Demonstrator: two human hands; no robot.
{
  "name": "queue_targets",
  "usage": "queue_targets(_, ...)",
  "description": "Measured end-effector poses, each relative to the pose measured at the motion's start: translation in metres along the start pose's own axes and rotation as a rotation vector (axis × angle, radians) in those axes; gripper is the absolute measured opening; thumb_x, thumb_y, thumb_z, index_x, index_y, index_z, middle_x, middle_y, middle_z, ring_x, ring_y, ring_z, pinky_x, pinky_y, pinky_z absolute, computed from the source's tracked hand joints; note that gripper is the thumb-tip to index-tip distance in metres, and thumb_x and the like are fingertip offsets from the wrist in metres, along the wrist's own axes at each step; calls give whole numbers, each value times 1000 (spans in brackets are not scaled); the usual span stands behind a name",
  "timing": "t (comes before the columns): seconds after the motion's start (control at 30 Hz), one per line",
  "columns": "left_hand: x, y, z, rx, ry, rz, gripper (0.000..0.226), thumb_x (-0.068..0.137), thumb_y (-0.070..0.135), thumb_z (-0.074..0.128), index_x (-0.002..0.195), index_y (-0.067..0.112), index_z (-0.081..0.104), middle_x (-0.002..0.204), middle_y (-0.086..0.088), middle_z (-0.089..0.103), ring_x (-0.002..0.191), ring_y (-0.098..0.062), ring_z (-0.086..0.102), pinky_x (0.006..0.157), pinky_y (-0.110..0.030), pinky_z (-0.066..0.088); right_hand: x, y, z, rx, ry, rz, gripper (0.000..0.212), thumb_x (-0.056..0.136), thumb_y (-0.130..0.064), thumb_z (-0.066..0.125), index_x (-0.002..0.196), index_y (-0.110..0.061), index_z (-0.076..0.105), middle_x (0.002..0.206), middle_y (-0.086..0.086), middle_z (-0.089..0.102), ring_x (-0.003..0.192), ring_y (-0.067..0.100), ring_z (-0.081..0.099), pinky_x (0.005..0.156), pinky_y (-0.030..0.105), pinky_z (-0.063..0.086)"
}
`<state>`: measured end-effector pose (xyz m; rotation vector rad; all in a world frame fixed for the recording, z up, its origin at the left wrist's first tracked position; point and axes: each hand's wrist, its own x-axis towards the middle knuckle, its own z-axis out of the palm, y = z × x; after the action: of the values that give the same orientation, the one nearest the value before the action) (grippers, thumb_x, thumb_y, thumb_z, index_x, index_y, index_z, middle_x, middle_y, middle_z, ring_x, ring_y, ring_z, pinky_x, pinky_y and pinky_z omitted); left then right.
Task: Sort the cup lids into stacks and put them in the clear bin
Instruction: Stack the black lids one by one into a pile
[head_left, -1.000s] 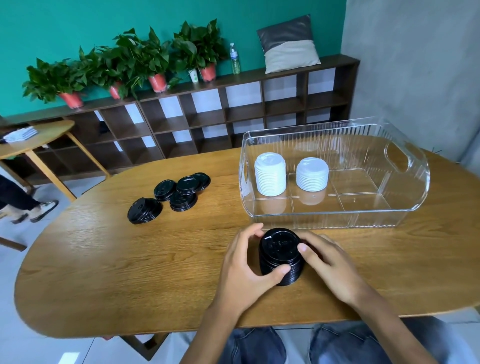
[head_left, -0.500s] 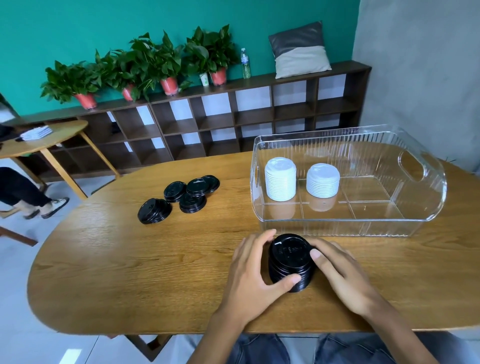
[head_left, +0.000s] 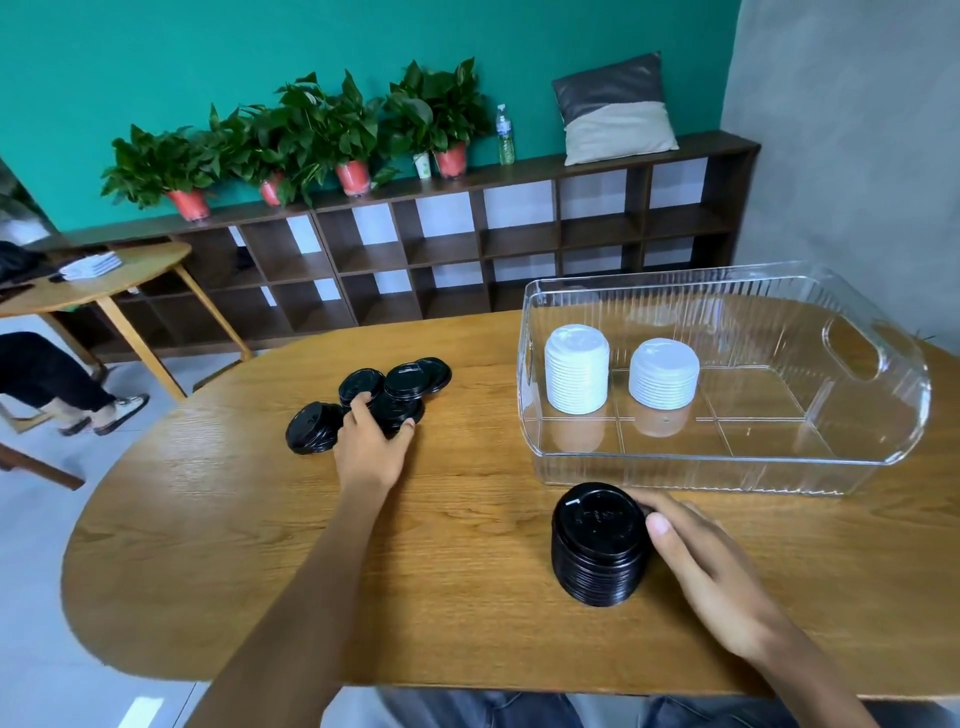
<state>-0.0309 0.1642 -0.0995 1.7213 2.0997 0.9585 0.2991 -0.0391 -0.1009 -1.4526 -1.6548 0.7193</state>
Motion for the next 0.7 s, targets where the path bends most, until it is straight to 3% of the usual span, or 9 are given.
queue_targets(0.13, 13, 2, 9, 36, 48, -10, 76, 92, 49, 72, 149, 13, 36, 140, -17, 60, 132, -40, 51, 111, -54, 38, 1, 2, 0, -21, -6, -25, 41, 98, -63, 26, 131, -56, 50, 129, -35, 57, 128, -1, 49, 111, 51, 35)
queue_targets(0.27, -1, -1, 4, -129, 82, -1, 81, 89, 43, 78, 150, 11, 37, 146, -14, 56, 137, -34, 50, 114, -52, 38, 0, 3, -1, -36, 1, -31, 43, 96, -68, 24, 129, -58, 50, 129, -37, 57, 127, -3, 49, 111, 51, 35)
queue_targets(0.43, -57, -9, -10, -228, 63, 3, 85, 85, 49, 79, 151, 29, 31, 142, -6, 59, 135, -27, 52, 113, -57, 40, 1, 5, 0, -28, 4, -15, 46, 94, -73, 24, 129, -58, 49, 128, -38, 56, 128, -3, 48, 112, 51, 34)
queue_targets(0.53, -91, -9, -16, -200, -20, 73, 87, 82, 52, 80, 150, 44, 26, 144, 9, 57, 137, -20, 49, 116, -58, 36, 1, 5, 1, -27, 1, -18, 43, 96, -68, 27, 129, -55, 51, 128, -37, 57, 128, 0, 50, 111, 51, 34)
queue_targets(0.7, -121, -2, -22, -32, -320, 332, 97, 80, 46, 76, 141, 75, 7, 150, 31, 40, 140, -4, 26, 117, -50, 19, 0, 6, 2, -42, 7, -9, 46, 95, -68, 28, 129, -50, 54, 127, -38, 56, 127, -3, 48, 112, 50, 33)
